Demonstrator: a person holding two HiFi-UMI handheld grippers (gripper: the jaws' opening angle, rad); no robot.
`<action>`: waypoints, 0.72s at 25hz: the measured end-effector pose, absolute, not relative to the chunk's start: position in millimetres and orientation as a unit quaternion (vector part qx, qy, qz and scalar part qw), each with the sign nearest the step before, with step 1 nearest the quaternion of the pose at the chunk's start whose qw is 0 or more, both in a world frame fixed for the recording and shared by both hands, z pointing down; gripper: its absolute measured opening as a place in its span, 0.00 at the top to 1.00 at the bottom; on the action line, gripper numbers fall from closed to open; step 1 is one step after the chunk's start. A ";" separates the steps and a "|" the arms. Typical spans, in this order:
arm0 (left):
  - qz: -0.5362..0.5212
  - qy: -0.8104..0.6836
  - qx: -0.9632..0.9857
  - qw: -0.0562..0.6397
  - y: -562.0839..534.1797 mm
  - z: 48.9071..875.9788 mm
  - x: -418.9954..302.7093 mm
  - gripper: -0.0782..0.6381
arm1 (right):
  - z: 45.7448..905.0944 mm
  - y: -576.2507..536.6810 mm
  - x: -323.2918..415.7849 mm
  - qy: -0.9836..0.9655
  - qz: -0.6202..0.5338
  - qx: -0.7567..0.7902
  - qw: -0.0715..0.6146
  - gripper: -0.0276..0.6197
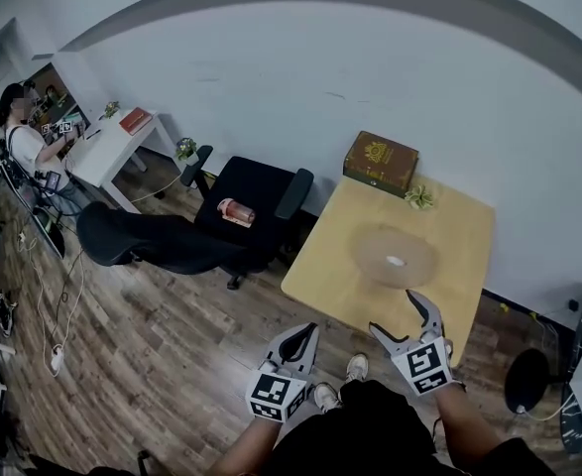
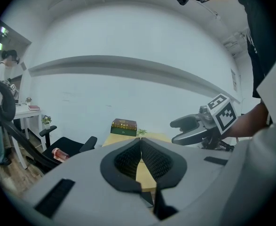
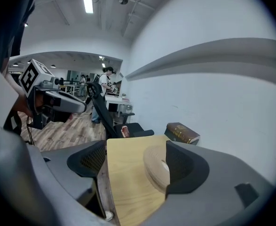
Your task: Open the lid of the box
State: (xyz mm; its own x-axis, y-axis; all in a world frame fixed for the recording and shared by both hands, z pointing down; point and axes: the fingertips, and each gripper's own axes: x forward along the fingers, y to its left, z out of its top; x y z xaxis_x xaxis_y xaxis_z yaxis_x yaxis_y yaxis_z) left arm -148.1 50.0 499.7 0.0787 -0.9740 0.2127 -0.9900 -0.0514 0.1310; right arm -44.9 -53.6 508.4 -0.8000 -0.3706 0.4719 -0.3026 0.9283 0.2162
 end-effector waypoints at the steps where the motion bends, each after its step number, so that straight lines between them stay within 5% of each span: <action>1: 0.035 -0.676 0.726 0.123 44.2 501.6 -150.9 0.86 | 510.5 -59.2 -47.4 -0.945 -0.064 0.178 0.265 0.31; 18: 0.071 -0.673 0.723 0.137 -41.9 520.3 -187.5 0.86 | 579.7 -138.1 -71.3 -0.930 -0.016 0.131 0.342 0.32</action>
